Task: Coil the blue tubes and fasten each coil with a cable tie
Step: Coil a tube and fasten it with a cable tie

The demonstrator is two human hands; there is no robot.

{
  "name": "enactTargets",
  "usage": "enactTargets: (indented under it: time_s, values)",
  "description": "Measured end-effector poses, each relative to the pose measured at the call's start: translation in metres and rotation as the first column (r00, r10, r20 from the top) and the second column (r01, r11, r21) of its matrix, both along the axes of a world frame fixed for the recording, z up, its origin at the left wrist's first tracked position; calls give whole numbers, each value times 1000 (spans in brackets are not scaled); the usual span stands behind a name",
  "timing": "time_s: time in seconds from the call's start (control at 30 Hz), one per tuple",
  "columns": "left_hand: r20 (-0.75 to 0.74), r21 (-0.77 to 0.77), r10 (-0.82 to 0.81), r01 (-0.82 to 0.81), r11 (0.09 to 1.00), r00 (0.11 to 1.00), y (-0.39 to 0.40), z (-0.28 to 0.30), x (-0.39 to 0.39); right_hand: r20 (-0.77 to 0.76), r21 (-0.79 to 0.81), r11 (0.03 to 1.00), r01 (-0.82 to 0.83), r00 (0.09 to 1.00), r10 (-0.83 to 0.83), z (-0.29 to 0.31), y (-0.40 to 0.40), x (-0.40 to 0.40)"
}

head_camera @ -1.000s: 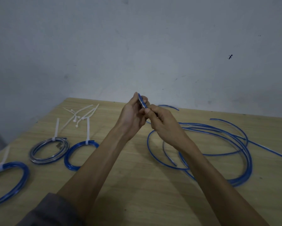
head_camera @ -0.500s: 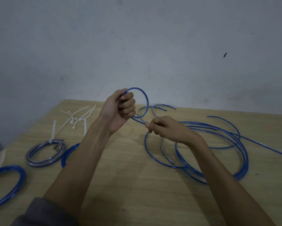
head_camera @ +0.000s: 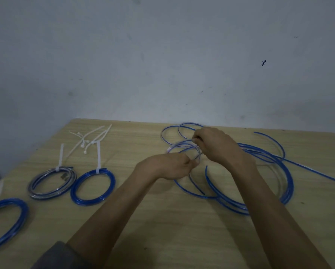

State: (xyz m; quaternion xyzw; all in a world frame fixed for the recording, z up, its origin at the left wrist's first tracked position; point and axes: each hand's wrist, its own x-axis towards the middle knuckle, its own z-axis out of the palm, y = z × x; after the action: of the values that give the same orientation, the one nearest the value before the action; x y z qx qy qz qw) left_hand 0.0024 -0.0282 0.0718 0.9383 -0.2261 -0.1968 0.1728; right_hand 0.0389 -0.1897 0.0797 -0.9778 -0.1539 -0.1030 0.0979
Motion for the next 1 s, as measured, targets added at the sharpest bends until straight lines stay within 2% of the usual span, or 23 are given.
enactTargets:
  time_s: [0.23,0.33,0.4,0.47,0.57,0.7,0.77,0.83,0.9,1.0]
  values:
    - [302,7,129,-137,991,944,14,-4,13,88,6,1000,-15,996,14,2,3,-4]
    - [407,-66,174,-161,985,897,15,-11,20,274,69,997,-47,961,27,-2,3,1]
    - [430,-139,200,-154,978,880,11,-10,20,415,140,985,-101,909,34,-3,4,3]
    - [462,-252,256,-152,956,849,10,-7,20,477,200,968,-150,878,37,-4,7,2]
    - [499,-384,339,-148,912,798,11,-4,21,509,277,938,-209,860,41,-4,17,-2]
    - [405,-541,445,-183,821,798,14,1,20,502,288,927,-241,862,68,-3,28,-8]
    - [328,-658,533,-216,721,780,16,7,17,480,341,901,-269,874,79,-1,32,-11]
    - [167,-787,598,-259,559,784,20,13,19,452,407,865,-292,888,87,2,37,-14]
    - [-38,-895,589,-290,339,807,25,19,25,428,452,833,-319,897,111,3,45,-18]
    - [-299,-947,428,-322,-19,853,26,28,31,401,507,788,-348,905,142,2,57,-25]
